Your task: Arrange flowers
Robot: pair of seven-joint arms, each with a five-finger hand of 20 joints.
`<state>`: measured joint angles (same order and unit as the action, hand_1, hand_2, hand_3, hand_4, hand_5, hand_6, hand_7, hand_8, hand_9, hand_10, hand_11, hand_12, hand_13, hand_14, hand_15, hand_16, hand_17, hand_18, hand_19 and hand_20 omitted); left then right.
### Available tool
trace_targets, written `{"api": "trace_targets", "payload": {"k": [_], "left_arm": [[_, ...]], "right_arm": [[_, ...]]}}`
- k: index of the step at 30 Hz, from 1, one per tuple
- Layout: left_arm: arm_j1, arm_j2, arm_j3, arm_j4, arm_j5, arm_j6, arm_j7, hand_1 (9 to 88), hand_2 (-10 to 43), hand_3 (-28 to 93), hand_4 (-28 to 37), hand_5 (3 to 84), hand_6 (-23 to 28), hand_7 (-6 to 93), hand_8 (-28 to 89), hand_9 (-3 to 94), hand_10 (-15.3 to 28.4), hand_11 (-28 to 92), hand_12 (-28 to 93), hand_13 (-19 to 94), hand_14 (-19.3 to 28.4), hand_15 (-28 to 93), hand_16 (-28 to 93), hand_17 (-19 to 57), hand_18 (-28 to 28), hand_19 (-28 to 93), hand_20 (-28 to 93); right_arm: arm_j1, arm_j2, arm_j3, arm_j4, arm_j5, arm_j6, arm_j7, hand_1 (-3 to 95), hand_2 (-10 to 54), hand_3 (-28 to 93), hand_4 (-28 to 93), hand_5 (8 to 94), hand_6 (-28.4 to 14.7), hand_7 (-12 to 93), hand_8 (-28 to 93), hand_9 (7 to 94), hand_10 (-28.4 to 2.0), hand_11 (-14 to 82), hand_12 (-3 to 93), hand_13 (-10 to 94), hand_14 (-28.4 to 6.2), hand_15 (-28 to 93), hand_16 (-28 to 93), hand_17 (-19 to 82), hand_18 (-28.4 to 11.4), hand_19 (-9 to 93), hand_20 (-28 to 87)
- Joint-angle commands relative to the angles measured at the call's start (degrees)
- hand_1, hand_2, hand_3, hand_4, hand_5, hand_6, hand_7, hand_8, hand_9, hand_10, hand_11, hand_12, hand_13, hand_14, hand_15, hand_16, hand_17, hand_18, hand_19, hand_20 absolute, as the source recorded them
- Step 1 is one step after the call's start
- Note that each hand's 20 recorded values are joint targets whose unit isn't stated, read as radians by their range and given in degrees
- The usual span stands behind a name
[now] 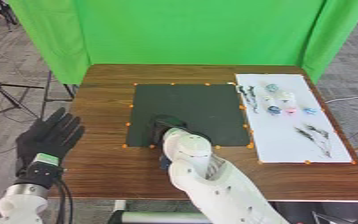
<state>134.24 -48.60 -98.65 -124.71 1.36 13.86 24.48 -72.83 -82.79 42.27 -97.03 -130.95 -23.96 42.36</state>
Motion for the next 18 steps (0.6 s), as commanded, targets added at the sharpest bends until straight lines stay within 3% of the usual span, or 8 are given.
{"api": "trace_targets", "payload": {"k": [1, 2, 4, 9, 13, 17, 18], "left_arm": [[-3.19, 0.29, 2.14, 0.95, 3.16, 1.95, -4.14, 29.6, 17.8, 83, -16.5, 45.7, 7.0, 19.9, -10, 42.6, 14.4, 24, 13, 32, 15.6, 44, -8, -1.7, 14.5, 40, 10], [-3.67, 0.03, 2.83, 1.01, 3.56, 2.58, -4.15, 29.7, 17.8, 83, -16.3, 45.8, 7.1, 19.9, -10, 42.6, 14.4, 24, 13, 32, 15.6, 44, -8, -1.7, 14.5, 40, 10], [-4.19, -0.32, 3.74, 1.45, 3.06, 1.56, -3.72, 29.6, 17.7, 82, -16.1, 45.8, 7.1, 20.1, -10, 42.6, 14.3, 24, 13, 32, 15.6, 44, -8, -1.7, 14.4, 40, 10], [-5.27, -0.5, 4.81, 1.88, 3.37, 1.65, -4.43, 29.2, 17.5, 81, -16.8, 45.8, 7.1, 20.1, -10, 42.7, 14.3, 24, 13, 32, 15.6, 44, -8, -1.7, 14.5, 40, 10], [-4.84, -0.63, 5.14, 1.81, 2.82, 1.25, -3.72, 28.9, 17.4, 80, -17.9, 45.6, 7.3, 20.1, -10, 42.6, 14.4, 24, 13, 32, 15.7, 44, -8, -1.7, 14.4, 40, 10], [-4.7, -0.55, 4.67, 1.51, 3.23, 2.76, -4.23, 28.8, 17.5, 81, -18.4, 45.5, 7.2, 20.1, -10, 42.5, 14.4, 24, 13, 32, 15.7, 44, -8, -1.7, 14.5, 40, 10], [-4.85, -0.57, 4.75, 1.63, 3.24, 2.57, -4.11, 29.1, 18.1, 81, -18.0, 45.5, 7.1, 20.4, -10, 42.6, 14.5, 24, 13, 32, 15.8, 44, -8, -1.7, 14.5, 40, 10]], "right_arm": [[0.13, -1.93, -1.4, 1.08, -4.06, 2.97, 2.05, 41.5, -9.5, 82, 0, 67.2, -4.1, 59, 20, 90.9, -7.8, 22.2, 54.4, 83, -8.6, 50, 44, 52, -23.3, 93, 43], [0.14, -1.97, -1.48, 1.53, -4.49, 3.29, 1.86, 41.3, -9.5, 82, 1, 67.2, -4.1, 59, 20, 90.9, -7.8, 22.3, 54.5, 83, -8.6, 50, 44, 52, -23.3, 93, 43], [-0.35, -2.77, -0.89, 2.68, -5.86, 3.51, 1.25, 40.6, -9.5, 82, 1, 67.2, -4.1, 59, 20, 90.8, -8.0, 23.0, 54.4, 83, -8.8, 50, 44, 52, -23.5, 93, 43], [-1.27, -4.37, 0.32, 4.22, -5.28, 3.1, 1.75, 40.0, -9.5, 82, 2, 67.2, -4.0, 59, 21, 90.5, -7.9, 24.4, 53.9, 84, -8.9, 51, 43, 52, -23.2, 93, 44], [-1.33, -4.38, 0.13, 4.01, -6.27, 3.56, 0.71, 40.0, -9.5, 82, 0, 66.4, -3.6, 60, 20, 90.0, -8.2, 25.5, 53.5, 84, -9.1, 52, 42, 53, -23.2, 93, 44], [-1.56, -4.63, 0.45, 3.66, -5.48, 3.61, 0.93, 40.8, -9.5, 81, -2, 65.8, -3.5, 60, 19, 88.6, -8.8, 27.8, 51.1, 83, -9.5, 53, 38, 52, -23.0, 93, 44], [-1.53, -4.51, 0.36, 3.55, -5.64, 3.77, 0.8, 41.0, -9.5, 81, -2, 65.7, -3.5, 60, 19, 88.5, -8.9, 27.6, 50.8, 83, -9.4, 53, 38, 52, -23.0, 93, 44]]}}
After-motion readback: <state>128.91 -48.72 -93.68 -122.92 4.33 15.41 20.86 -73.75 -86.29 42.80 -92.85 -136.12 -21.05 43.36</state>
